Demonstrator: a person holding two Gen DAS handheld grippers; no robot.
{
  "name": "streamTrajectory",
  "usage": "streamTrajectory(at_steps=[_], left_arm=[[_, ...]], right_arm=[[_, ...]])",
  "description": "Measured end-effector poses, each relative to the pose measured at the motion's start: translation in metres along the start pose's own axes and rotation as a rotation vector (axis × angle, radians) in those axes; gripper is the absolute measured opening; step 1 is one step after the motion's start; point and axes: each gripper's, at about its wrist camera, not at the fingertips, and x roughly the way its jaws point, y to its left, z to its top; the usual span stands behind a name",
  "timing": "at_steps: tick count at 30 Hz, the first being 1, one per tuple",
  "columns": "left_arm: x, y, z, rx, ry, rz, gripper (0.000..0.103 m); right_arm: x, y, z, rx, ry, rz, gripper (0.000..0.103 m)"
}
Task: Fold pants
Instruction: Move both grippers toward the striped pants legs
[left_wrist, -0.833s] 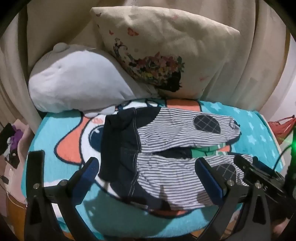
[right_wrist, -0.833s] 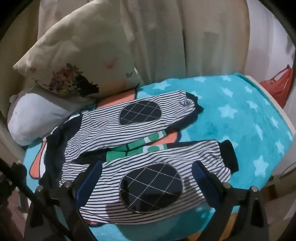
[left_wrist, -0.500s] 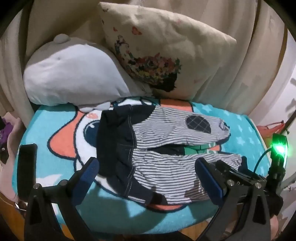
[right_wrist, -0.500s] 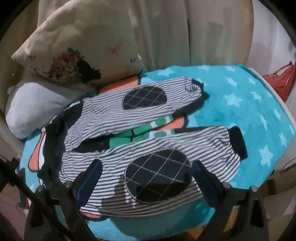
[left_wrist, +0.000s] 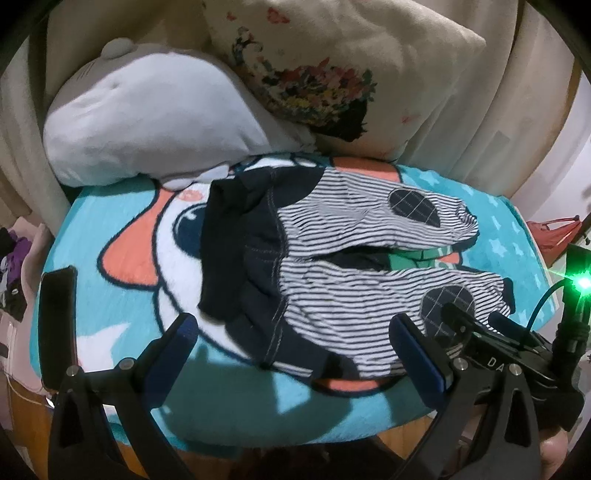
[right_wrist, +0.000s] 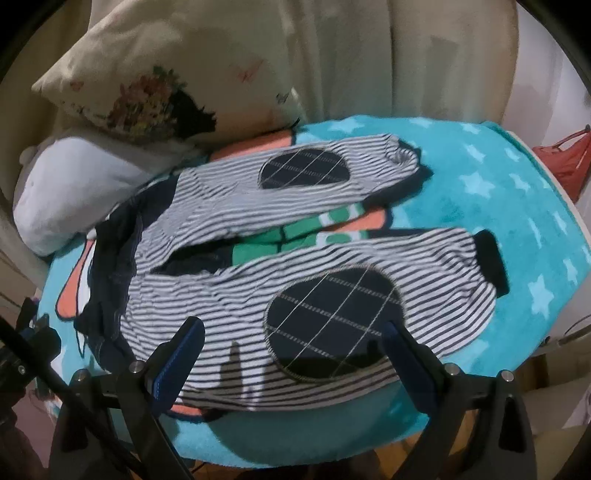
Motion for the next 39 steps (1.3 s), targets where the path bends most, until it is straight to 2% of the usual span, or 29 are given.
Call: streamTrajectory(at_steps=[10,31,37,39], left_arm=[[0.002,0.016,-0.006,-0.038,0.029,0.012,0.103],[0.013,0.018,0.003,-0.053,0.053,-0.012,0.103],[0.006,0.056,0.033,-0.124,0.033,-0.073,0.103],[0.003,0.071,0.047,-0.13,0.006,-0.068,0.103]], right_arm=[[0.003,0.024,-0.006,-0.064,0.002,0.019,0.099],[0.008,0.018,-0.002,-0.035,-0.011,0.006,0.099],[-0.001,0.004,0.005,-0.015,-0.042,0.013,0.099],[-0.005,-0.005,0.013,-0.023,-0.053,0.007,0.099]])
